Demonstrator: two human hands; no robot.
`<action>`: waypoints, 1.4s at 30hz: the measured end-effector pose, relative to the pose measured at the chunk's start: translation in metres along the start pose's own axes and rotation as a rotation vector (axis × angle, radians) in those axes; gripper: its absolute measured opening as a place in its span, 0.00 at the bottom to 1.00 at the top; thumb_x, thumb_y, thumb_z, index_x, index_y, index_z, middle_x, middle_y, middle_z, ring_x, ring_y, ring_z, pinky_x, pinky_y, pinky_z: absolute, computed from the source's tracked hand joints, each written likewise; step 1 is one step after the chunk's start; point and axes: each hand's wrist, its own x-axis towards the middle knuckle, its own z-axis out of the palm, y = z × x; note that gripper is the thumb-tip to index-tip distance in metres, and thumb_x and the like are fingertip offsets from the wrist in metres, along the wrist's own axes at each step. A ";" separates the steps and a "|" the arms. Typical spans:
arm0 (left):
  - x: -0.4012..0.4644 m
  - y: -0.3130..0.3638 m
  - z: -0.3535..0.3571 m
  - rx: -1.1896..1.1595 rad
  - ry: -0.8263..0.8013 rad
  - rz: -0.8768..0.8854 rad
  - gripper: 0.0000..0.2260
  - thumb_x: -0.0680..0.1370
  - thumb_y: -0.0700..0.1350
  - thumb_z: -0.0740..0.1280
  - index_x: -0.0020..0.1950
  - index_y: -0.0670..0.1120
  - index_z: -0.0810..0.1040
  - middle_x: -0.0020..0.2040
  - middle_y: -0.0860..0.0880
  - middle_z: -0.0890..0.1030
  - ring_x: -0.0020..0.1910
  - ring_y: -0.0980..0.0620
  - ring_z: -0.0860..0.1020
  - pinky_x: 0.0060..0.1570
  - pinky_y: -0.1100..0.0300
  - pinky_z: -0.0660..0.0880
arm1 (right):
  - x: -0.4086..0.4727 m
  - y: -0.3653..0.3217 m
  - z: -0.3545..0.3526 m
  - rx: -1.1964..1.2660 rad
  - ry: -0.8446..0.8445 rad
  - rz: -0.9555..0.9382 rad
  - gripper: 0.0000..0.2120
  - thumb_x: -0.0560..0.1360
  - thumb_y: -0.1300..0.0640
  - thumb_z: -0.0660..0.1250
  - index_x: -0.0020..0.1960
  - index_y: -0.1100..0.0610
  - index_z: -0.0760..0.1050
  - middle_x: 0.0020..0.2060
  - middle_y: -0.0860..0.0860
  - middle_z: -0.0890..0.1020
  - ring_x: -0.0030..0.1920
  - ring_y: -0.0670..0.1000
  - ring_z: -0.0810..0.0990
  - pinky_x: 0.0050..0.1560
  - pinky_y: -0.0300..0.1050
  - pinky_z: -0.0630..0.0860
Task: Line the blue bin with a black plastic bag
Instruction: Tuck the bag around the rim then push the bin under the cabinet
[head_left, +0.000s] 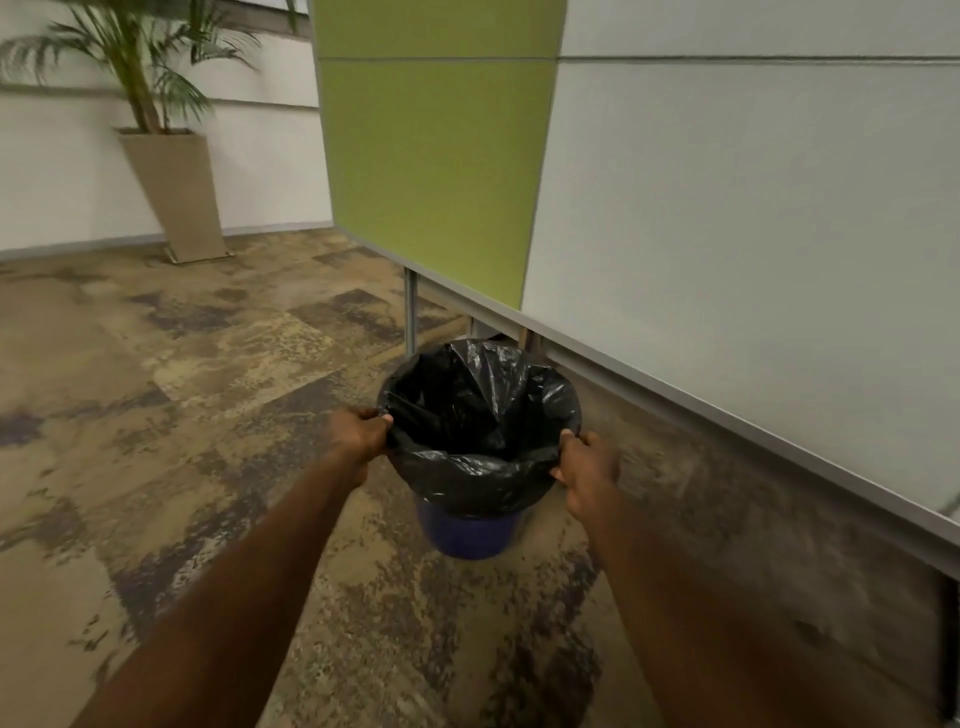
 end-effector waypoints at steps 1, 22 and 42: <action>0.009 -0.003 0.006 0.009 0.018 0.006 0.09 0.84 0.36 0.66 0.59 0.34 0.83 0.57 0.35 0.85 0.58 0.38 0.84 0.61 0.41 0.82 | 0.013 0.001 0.004 -0.004 -0.019 0.013 0.12 0.83 0.59 0.67 0.65 0.61 0.81 0.56 0.59 0.84 0.53 0.58 0.84 0.57 0.60 0.85; 0.074 -0.043 0.052 0.055 0.017 0.010 0.10 0.84 0.36 0.65 0.62 0.37 0.83 0.57 0.38 0.85 0.58 0.40 0.84 0.62 0.43 0.81 | 0.082 0.052 0.026 0.174 -0.062 0.077 0.15 0.84 0.60 0.66 0.70 0.59 0.77 0.58 0.55 0.84 0.53 0.54 0.85 0.57 0.56 0.84; 0.037 -0.031 0.054 1.057 0.122 0.806 0.34 0.85 0.59 0.55 0.85 0.44 0.50 0.85 0.41 0.53 0.85 0.37 0.49 0.82 0.42 0.52 | 0.062 0.002 0.009 -1.129 0.023 -0.881 0.40 0.81 0.32 0.53 0.84 0.56 0.54 0.81 0.59 0.63 0.81 0.62 0.62 0.78 0.63 0.61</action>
